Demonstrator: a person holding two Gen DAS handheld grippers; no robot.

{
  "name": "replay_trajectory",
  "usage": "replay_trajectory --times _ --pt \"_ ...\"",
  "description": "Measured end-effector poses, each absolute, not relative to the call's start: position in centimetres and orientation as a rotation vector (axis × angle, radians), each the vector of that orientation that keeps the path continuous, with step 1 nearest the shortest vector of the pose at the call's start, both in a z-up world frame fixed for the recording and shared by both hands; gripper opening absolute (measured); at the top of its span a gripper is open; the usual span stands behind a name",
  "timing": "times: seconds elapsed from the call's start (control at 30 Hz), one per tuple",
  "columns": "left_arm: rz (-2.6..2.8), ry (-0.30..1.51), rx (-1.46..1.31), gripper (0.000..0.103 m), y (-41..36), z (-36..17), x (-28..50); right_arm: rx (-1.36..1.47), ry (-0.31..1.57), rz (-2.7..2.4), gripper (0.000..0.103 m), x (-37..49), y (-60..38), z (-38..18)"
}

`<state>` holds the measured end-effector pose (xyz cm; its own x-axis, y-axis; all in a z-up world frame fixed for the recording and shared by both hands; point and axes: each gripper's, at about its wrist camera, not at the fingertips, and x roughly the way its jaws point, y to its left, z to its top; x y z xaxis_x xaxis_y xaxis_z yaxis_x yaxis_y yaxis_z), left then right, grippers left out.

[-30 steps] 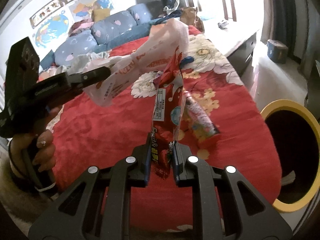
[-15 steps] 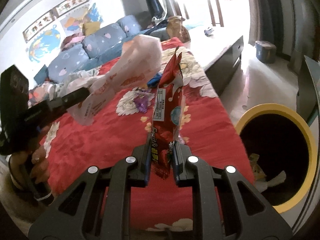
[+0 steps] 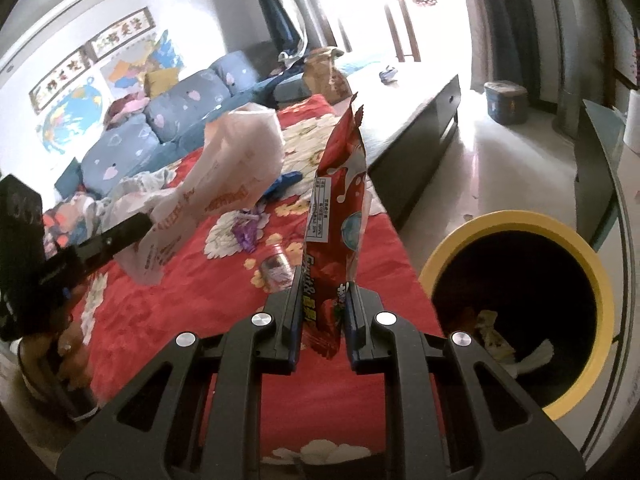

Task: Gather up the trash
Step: 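Carry the red wrapper and white plastic bag in both tools over the bin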

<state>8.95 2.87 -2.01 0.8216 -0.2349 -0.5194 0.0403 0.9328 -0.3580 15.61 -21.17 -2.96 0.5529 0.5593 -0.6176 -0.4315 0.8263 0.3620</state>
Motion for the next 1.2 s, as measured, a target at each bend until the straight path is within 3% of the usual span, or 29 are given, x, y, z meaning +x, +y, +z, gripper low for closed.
replay_trajectory --times 1.2 --pt "-0.269 0.641 -0.199 0.025 -5.8 -2.2 11.4 0.337 0.759 0.368 0.012 17.1 -29.7 -3.4"
